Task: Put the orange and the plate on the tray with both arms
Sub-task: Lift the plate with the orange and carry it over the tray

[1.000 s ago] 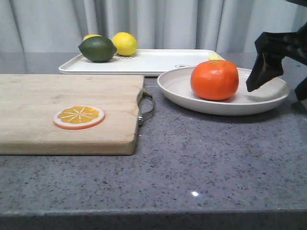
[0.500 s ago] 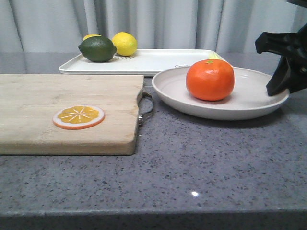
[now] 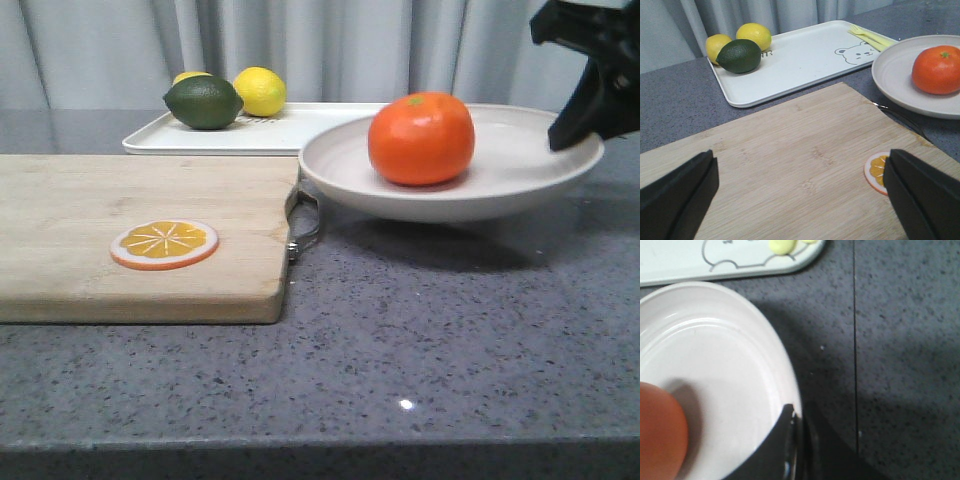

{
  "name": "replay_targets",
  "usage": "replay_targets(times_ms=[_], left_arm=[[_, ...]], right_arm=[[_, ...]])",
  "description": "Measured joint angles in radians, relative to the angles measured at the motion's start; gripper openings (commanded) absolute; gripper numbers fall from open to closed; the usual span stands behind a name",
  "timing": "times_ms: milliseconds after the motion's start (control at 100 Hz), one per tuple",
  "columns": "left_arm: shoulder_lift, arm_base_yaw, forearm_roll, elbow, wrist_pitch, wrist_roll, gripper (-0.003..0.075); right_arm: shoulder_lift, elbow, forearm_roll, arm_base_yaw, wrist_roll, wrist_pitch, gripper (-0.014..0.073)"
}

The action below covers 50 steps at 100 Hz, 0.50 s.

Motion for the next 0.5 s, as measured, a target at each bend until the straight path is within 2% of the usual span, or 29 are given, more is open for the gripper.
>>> replay_targets(times_ms=[230,500], left_arm=[[0.0,0.0,0.0,0.0,0.0,0.0,0.0641],[0.0,0.0,0.0,0.0,0.0,0.0,0.0641]], right_arm=[[0.069,-0.236,0.0,0.002,-0.001,0.065,-0.006],[0.332,-0.591,0.0,0.002,-0.001,0.169,-0.006]])
